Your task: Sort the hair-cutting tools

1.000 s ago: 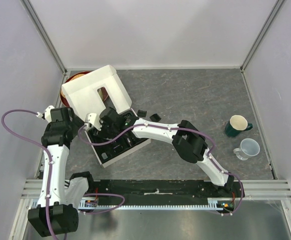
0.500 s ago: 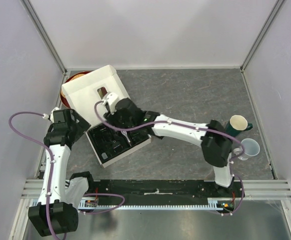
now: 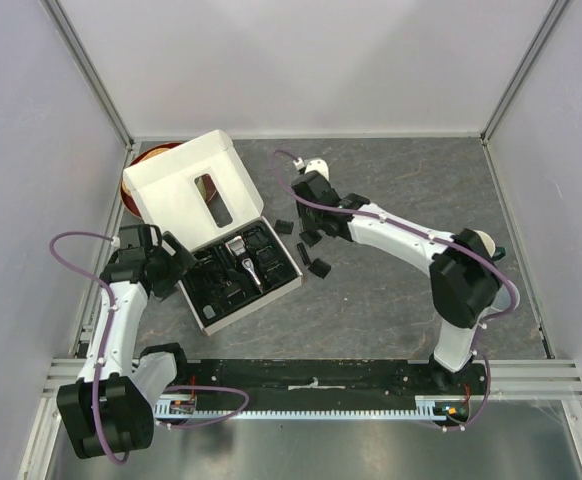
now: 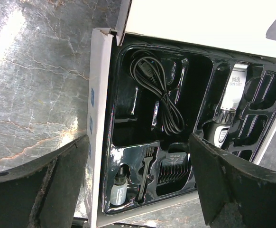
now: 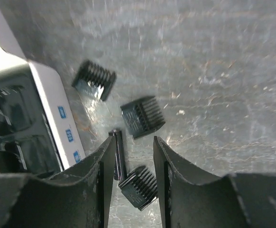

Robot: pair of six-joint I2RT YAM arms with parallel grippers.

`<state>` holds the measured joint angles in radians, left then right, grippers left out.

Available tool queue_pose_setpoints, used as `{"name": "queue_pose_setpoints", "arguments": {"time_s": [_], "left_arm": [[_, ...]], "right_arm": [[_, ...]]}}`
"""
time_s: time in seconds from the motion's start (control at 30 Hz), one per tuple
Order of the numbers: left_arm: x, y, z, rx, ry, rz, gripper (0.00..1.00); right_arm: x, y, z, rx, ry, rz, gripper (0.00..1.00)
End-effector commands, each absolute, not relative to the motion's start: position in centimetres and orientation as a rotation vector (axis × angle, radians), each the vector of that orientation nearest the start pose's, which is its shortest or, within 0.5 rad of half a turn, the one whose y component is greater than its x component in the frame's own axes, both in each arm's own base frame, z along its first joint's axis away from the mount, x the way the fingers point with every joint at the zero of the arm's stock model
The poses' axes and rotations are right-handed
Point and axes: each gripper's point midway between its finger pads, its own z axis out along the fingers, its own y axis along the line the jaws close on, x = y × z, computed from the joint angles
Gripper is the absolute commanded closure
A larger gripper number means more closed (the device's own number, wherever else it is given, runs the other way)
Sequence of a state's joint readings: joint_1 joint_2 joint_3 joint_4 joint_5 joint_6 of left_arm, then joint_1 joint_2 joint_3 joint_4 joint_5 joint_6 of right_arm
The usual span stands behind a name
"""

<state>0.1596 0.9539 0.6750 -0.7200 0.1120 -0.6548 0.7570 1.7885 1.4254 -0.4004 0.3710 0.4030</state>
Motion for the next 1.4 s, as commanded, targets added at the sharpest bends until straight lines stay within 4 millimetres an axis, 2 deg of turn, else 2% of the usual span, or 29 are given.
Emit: {"name": "queue_pose_setpoints", "arguments": {"time_s": [0.0, 0.1, 0.27, 0.4, 0.5, 0.6, 0.67, 0.87, 1.07, 1.37], "left_arm": [[24.0, -1.0, 10.6, -0.995, 2.339, -0.364, 0.09], [24.1, -0.6, 10.9, -1.0, 2.329, -0.339, 0.09], [24.9, 0.9, 12.9, -0.908, 2.308, -0.242, 0.09], [25.9, 0.8, 14.2, -0.888, 2.271, -0.268, 0.09], [26.6, 0.6, 14.6, -0.865, 2.262, -0.288, 0.09], [27.2, 0.4, 14.8, -0.835, 2.268, -0.305, 0.09], [27.9, 0.2, 14.8, -0.82, 2.27, -0.326, 0.09], [29.7, -0.8, 15.7, -0.75, 2.263, -0.416, 0.11], [29.9, -0.7, 15.2, -0.722, 2.277, -0.405, 0.11], [29.8, -1.6, 15.3, -0.687, 2.282, -0.463, 0.11]], "right_arm": [[36.4, 30.2, 10.0, -0.284, 2.409, 0.136, 0.56], [35.7, 31.3, 8.5, -0.333, 2.462, 0.191, 0.6], [33.0, 32.4, 7.7, -0.423, 2.516, 0.246, 0.61], [31.0, 33.4, 7.7, -0.48, 2.516, 0.28, 0.61], [29.2, 34.8, 7.9, -0.546, 2.514, 0.336, 0.62], [28.3, 35.3, 8.3, -0.576, 2.501, 0.348, 0.62], [28.6, 35.0, 8.7, -0.553, 2.481, 0.314, 0.62], [31.7, 33.1, 10.4, -0.421, 2.399, 0.128, 0.61], [33.5, 31.9, 7.3, -0.443, 2.465, 0.0, 0.61], [35.1, 31.4, 4.9, -0.543, 2.538, -0.045, 0.56]]}}
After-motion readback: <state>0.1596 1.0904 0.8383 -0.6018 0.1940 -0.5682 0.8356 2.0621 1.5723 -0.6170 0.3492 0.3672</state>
